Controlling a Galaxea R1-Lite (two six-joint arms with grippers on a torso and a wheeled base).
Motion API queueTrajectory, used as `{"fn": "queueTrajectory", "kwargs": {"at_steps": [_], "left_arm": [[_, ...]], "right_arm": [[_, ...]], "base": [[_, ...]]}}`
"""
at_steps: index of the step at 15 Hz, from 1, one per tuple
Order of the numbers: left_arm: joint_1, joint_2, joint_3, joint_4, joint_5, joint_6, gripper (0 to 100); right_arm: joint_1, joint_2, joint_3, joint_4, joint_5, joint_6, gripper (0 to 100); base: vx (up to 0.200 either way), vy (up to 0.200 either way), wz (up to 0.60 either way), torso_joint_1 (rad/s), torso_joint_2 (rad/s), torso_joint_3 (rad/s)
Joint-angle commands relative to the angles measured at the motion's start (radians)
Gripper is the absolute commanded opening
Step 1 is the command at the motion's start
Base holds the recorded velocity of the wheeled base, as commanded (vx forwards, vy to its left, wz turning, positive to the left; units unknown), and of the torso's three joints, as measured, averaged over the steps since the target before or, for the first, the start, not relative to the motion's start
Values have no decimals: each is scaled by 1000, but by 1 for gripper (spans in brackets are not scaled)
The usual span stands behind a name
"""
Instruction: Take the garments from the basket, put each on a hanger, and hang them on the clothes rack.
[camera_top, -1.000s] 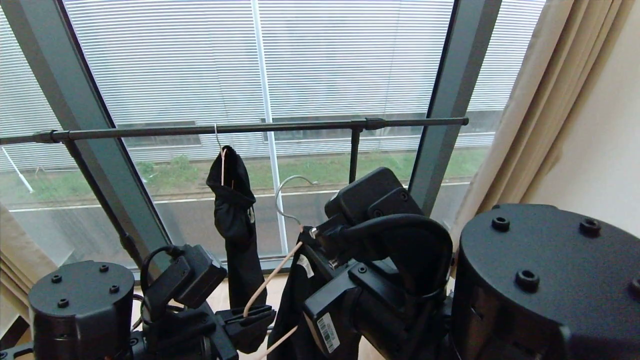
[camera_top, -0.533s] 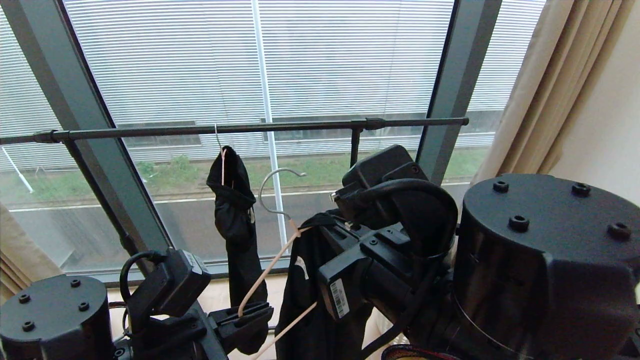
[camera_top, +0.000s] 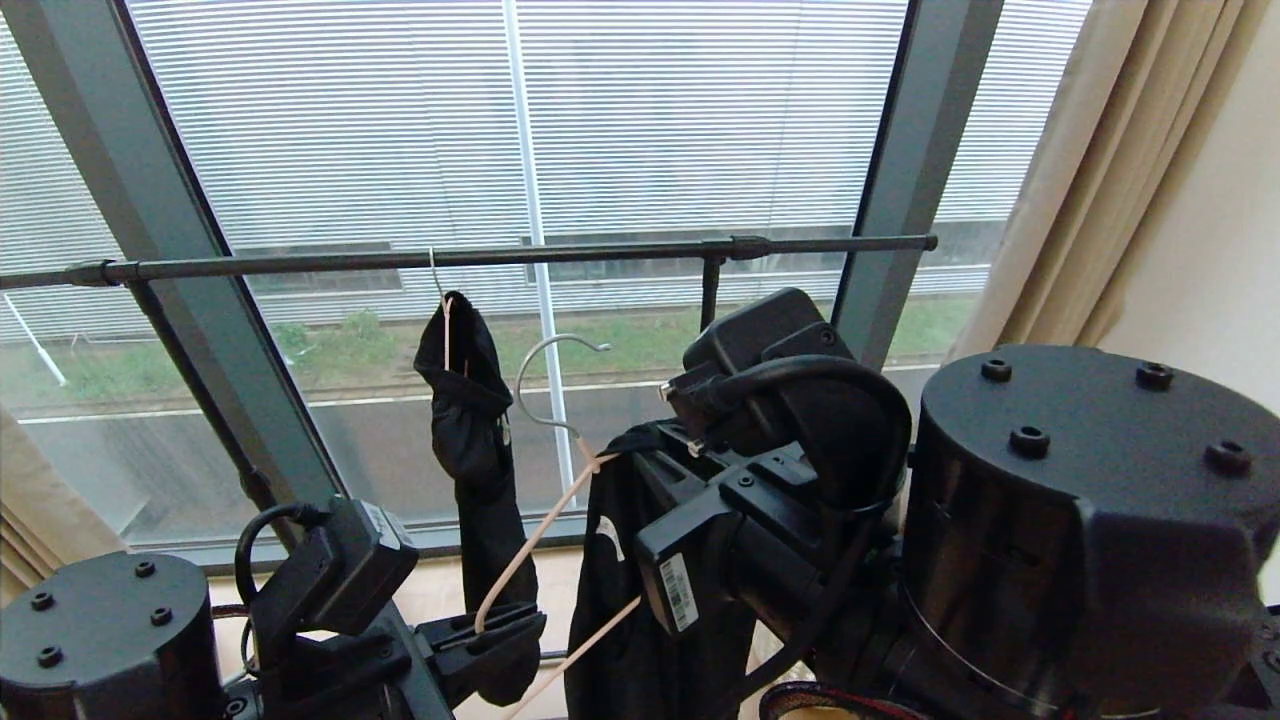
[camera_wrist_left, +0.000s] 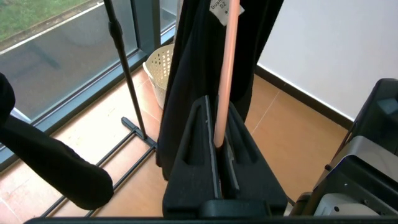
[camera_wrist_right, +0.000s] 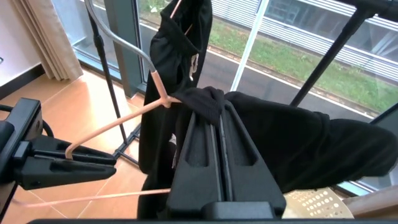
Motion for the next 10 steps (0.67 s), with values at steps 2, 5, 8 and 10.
{"fn": "queueTrajectory", "kwargs": {"at_steps": [2, 5, 8, 10], "left_arm": [[-1, -2, 1, -1, 0, 0, 0], [-1, -2, 1, -1, 0, 0, 0], [-1, -4, 1, -1, 0, 0, 0], [-1, -4, 1, -1, 0, 1, 0]], "right_arm": [[-36, -7, -8, 5, -2, -7, 100], [-77, -31, -12, 6, -2, -23, 100], [-77, -35, -5, 6, -2, -33, 100], [-77, -36, 11, 6, -2, -44, 100]], "base": [[0, 0, 0, 0, 0, 0], [0, 0, 0, 0, 0, 0], [0, 0, 0, 0, 0, 0], [0, 0, 0, 0, 0, 0]]}}
